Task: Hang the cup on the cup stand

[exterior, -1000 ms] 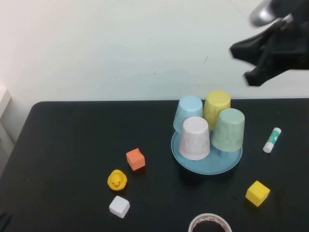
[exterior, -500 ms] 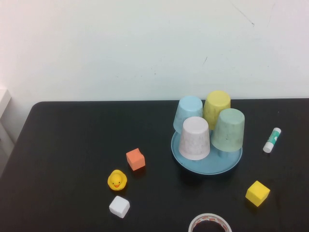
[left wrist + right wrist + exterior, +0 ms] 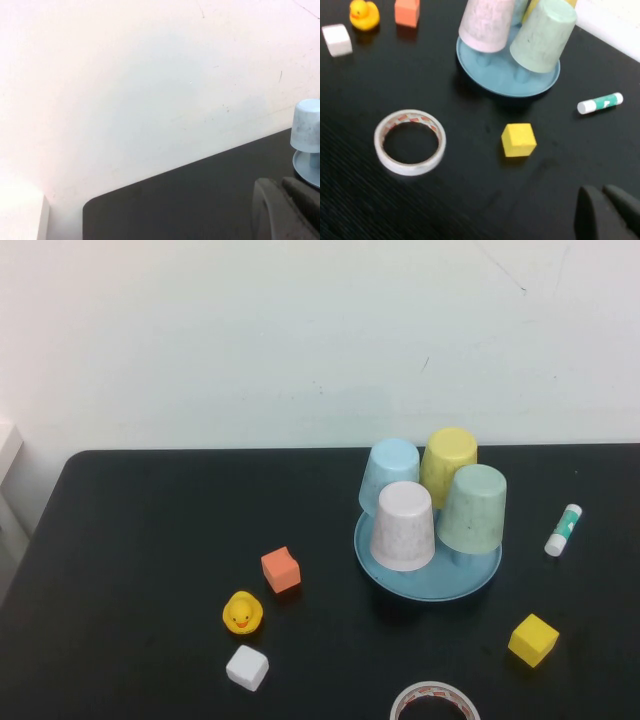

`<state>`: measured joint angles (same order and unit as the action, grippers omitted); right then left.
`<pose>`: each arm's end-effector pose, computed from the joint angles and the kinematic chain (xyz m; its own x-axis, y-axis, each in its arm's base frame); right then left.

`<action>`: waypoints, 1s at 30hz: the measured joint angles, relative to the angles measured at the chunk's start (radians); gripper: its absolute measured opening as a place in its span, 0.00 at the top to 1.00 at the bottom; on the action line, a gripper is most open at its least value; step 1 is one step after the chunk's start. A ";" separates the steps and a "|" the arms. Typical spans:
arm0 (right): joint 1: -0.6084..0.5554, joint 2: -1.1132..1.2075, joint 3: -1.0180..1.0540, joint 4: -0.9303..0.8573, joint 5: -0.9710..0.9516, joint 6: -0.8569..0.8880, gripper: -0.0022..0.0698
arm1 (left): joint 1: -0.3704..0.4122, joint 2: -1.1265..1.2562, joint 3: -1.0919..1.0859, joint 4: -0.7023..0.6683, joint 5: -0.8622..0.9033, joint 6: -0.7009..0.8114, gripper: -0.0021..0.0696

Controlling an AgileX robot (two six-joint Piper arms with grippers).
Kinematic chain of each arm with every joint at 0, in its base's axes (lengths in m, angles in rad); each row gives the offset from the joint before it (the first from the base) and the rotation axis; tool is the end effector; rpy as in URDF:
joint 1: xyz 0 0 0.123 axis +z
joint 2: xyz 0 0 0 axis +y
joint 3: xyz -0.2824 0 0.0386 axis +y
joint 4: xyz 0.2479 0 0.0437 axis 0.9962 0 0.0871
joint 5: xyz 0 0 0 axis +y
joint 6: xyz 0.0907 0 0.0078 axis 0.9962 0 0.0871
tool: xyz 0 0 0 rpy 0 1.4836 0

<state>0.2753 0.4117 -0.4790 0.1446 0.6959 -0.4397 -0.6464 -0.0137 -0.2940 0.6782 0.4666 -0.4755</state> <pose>0.0736 0.0296 0.2852 -0.3534 -0.4336 -0.8289 -0.4871 0.8418 -0.2326 0.0374 0.0041 0.2762 0.0687 0.1256 -0.9897 0.3462 0.9274 0.1418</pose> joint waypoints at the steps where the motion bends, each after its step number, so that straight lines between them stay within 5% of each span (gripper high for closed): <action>1: 0.000 -0.035 0.019 0.007 0.002 0.011 0.97 | 0.000 0.000 0.000 0.000 0.000 0.000 0.97; 30: 0.000 -0.188 0.075 0.117 0.008 0.061 0.97 | 0.000 0.000 0.001 -0.017 0.008 0.000 0.97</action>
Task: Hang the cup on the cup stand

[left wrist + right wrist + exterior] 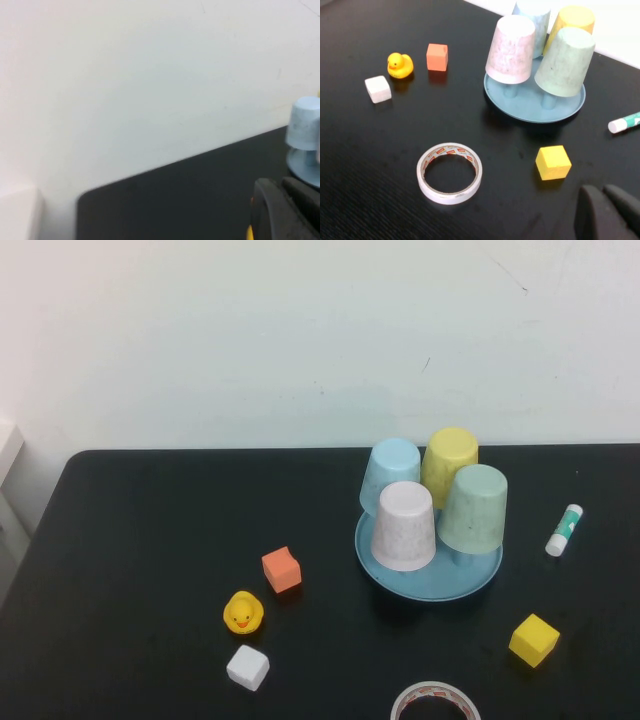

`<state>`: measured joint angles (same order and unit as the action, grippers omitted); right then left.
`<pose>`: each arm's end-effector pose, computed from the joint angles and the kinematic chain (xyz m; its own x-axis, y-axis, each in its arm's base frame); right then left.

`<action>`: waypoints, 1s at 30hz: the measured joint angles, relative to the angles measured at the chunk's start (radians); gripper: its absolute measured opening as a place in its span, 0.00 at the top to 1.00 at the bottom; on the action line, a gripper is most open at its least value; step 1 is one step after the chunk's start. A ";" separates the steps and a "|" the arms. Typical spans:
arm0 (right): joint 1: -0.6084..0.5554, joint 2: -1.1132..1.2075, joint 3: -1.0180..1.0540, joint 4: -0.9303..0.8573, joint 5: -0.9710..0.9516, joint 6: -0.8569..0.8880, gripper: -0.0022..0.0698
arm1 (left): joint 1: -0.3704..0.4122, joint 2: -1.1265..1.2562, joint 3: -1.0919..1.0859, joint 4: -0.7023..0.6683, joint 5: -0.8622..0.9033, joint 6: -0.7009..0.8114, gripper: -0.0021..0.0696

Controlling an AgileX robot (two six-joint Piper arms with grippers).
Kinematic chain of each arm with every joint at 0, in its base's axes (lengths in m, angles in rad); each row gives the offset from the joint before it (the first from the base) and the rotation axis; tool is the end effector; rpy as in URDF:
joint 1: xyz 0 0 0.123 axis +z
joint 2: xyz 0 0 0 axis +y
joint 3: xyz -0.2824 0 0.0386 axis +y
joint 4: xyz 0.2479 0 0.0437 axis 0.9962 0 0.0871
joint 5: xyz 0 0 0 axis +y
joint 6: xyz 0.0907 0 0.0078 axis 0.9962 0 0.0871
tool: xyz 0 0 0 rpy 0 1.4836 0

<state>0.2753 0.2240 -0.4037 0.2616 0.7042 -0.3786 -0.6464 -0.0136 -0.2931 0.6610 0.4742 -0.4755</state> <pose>0.0451 0.0286 0.2739 -0.3133 -0.2692 -0.9107 -0.4779 0.8734 -0.0938 0.0374 0.0038 0.2749 0.0529 0.1157 -0.9919 0.3505 0.9279 0.1269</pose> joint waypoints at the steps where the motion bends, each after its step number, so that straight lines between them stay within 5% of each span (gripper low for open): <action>1: 0.000 0.000 0.000 0.000 0.000 0.000 0.97 | 0.000 0.000 0.000 -0.015 0.000 0.000 0.97; 10: 0.000 0.000 0.000 0.000 0.000 0.000 0.97 | 0.000 0.000 0.011 -0.061 0.136 0.007 0.97; 20: 0.000 0.000 0.000 0.000 0.000 0.005 0.97 | 0.024 0.000 0.146 -0.091 0.079 -0.023 0.97; 25: 0.000 0.000 0.000 0.000 0.000 0.012 0.97 | 0.173 0.000 0.201 -0.254 -0.030 0.070 0.97; 30: 0.000 0.000 0.000 0.000 0.000 0.016 0.97 | 0.415 0.000 0.252 -0.556 -0.171 0.407 0.97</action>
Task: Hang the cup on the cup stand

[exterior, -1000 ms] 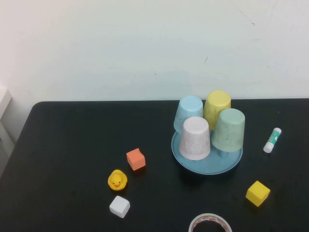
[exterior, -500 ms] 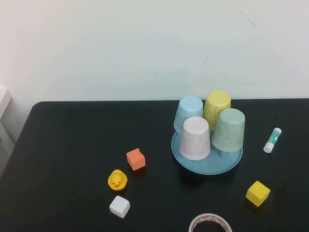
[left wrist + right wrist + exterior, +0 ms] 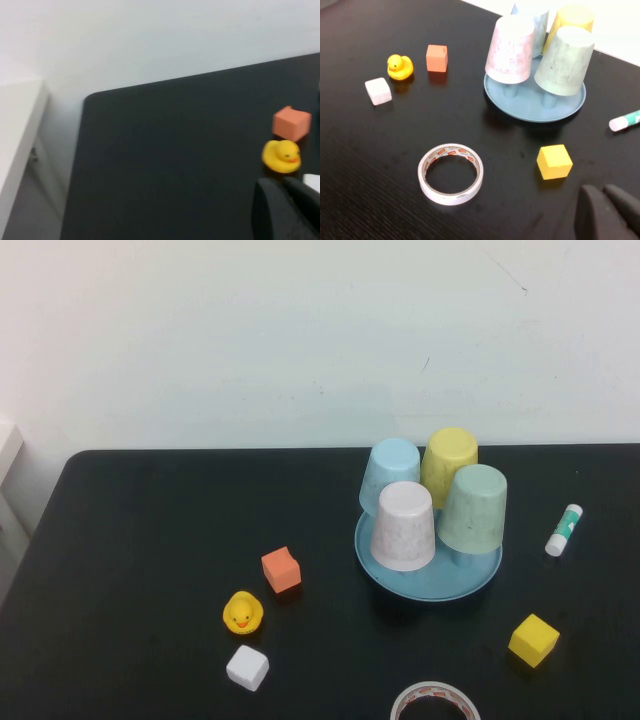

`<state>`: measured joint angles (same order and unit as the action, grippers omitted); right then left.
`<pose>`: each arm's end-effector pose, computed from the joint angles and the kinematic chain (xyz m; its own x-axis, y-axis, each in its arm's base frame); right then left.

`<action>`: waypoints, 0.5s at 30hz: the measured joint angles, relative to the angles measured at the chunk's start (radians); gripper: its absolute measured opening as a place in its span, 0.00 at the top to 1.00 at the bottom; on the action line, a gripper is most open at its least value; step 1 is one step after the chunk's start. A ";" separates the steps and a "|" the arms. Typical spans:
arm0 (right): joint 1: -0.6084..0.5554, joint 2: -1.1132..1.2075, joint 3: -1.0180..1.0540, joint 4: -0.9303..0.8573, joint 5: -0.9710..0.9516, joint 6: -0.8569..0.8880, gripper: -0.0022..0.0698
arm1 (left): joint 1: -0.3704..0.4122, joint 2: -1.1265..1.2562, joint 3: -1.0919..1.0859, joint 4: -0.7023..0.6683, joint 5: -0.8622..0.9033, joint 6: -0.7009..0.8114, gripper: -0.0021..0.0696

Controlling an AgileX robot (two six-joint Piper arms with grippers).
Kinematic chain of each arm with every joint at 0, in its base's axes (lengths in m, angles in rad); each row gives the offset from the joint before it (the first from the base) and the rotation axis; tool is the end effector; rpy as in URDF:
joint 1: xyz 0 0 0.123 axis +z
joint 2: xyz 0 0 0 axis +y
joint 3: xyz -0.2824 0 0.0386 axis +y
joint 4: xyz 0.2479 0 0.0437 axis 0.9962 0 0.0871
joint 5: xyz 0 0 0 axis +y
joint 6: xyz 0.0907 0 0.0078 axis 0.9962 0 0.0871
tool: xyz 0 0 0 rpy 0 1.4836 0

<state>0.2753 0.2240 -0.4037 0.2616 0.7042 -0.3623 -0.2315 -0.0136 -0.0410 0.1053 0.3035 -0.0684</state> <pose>0.0451 0.0286 0.2739 -0.3210 -0.2549 -0.9121 -0.4727 0.8777 -0.0789 0.0513 -0.0091 0.2003 -0.1487 0.0680 -0.9865 0.2040 0.9783 0.0367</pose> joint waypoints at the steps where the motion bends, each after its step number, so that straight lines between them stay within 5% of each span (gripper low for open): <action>1: 0.000 0.000 0.000 0.000 0.000 0.000 0.97 | 0.038 0.000 0.009 -0.073 -0.018 0.068 0.97; 4: 0.000 0.000 0.000 0.000 0.000 0.000 0.97 | 0.158 0.000 0.045 -0.313 -0.045 0.309 0.97; 7: 0.000 0.000 0.000 0.000 0.000 0.000 0.97 | 0.234 0.000 0.060 -0.381 -0.025 0.425 0.97; 15: 0.000 0.000 0.000 0.000 0.000 0.000 0.97 | 0.232 0.000 0.056 -0.311 0.029 0.329 0.97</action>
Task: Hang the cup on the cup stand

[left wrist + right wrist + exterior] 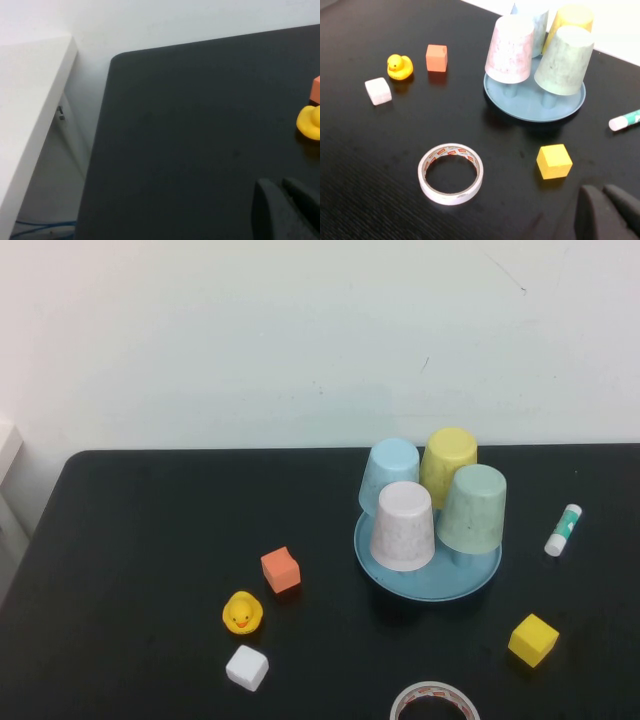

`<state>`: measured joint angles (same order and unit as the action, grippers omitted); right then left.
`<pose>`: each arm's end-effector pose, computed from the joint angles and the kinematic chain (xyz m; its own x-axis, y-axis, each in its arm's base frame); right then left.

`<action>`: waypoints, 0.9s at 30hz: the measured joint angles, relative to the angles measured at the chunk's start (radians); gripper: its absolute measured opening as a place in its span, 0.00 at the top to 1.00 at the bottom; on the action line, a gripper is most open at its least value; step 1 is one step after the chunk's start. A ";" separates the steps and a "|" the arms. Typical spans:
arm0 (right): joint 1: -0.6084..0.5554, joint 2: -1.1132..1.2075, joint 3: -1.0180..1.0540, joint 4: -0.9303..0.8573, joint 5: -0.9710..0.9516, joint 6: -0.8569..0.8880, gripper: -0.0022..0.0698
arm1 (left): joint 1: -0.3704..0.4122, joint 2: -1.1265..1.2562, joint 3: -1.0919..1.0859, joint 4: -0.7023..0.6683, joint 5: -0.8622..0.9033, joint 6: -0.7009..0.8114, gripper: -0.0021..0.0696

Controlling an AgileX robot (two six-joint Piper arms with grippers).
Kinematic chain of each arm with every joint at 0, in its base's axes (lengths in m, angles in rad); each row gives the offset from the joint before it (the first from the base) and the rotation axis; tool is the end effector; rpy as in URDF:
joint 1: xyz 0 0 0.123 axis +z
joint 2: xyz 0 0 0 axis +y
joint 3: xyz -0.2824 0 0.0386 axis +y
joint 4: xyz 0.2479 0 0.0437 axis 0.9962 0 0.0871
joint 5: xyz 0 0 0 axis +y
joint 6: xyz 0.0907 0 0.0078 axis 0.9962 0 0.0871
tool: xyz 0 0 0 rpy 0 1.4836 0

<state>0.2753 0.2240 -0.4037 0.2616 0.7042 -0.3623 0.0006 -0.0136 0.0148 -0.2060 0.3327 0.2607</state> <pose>0.0451 0.0286 0.2739 -0.3210 -0.2549 -0.9121 -0.4727 0.8777 -0.0789 0.0532 -0.0061 0.1794 -0.2331 0.0654 -0.9702 0.0798 0.9957 0.0479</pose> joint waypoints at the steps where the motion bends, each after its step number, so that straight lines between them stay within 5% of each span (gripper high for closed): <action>1: 0.000 0.000 0.000 0.000 0.000 0.000 0.97 | -0.008 0.000 0.000 0.017 0.000 -0.015 0.97; 11: 0.000 0.000 0.000 0.000 0.000 0.000 0.97 | -0.069 0.000 -0.002 0.126 0.007 -0.253 0.97; 27: 0.000 0.000 0.000 0.000 0.000 0.001 0.97 | -0.080 0.000 -0.002 0.185 0.005 -0.291 0.97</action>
<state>0.2753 0.2240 -0.4037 0.2616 0.7042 -0.3610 -0.0795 -0.0136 0.0126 -0.0213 0.3378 -0.0306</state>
